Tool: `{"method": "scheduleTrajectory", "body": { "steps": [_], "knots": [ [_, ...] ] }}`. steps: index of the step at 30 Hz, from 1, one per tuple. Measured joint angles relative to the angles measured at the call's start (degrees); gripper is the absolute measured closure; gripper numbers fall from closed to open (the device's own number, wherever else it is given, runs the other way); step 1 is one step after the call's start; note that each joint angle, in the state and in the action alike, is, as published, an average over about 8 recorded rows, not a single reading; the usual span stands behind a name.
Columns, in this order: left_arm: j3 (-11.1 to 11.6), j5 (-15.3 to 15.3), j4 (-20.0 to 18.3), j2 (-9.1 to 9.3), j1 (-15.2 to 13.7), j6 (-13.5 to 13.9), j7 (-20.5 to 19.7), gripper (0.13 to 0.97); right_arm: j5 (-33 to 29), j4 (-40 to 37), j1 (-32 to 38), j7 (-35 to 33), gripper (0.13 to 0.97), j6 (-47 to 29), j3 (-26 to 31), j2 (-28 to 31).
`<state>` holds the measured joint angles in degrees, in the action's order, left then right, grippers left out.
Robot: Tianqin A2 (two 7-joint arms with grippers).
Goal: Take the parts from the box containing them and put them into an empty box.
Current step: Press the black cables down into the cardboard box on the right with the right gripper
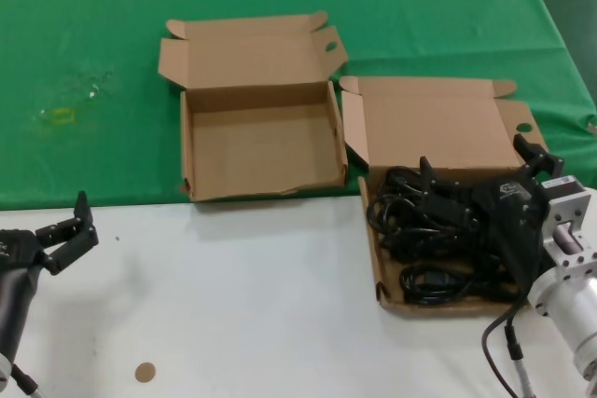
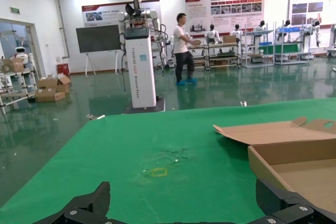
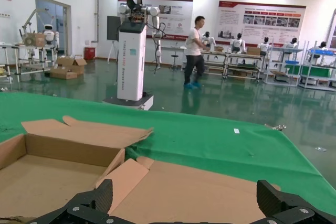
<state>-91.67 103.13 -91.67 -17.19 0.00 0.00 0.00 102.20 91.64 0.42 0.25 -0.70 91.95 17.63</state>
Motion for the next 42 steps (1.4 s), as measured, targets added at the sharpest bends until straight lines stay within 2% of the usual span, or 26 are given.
{"method": "scheduleTrajectory", "body": {
  "steps": [29,38,42],
  "knots": [
    [0.00,0.00,0.00,0.00,0.00,0.00,0.00,0.140,0.00,0.00,0.00,0.00,0.129,0.00,0.00,0.00],
    [0.00,0.00,0.00,0.00,0.00,0.00,0.00,0.211,0.01,0.00,0.00,0.01,0.129,0.07,0.08,0.06],
    [0.00,0.00,0.00,0.00,0.00,0.00,0.00,0.283,0.20,0.13,-0.08,0.17,0.129,0.39,0.39,0.45]
  ]
}}
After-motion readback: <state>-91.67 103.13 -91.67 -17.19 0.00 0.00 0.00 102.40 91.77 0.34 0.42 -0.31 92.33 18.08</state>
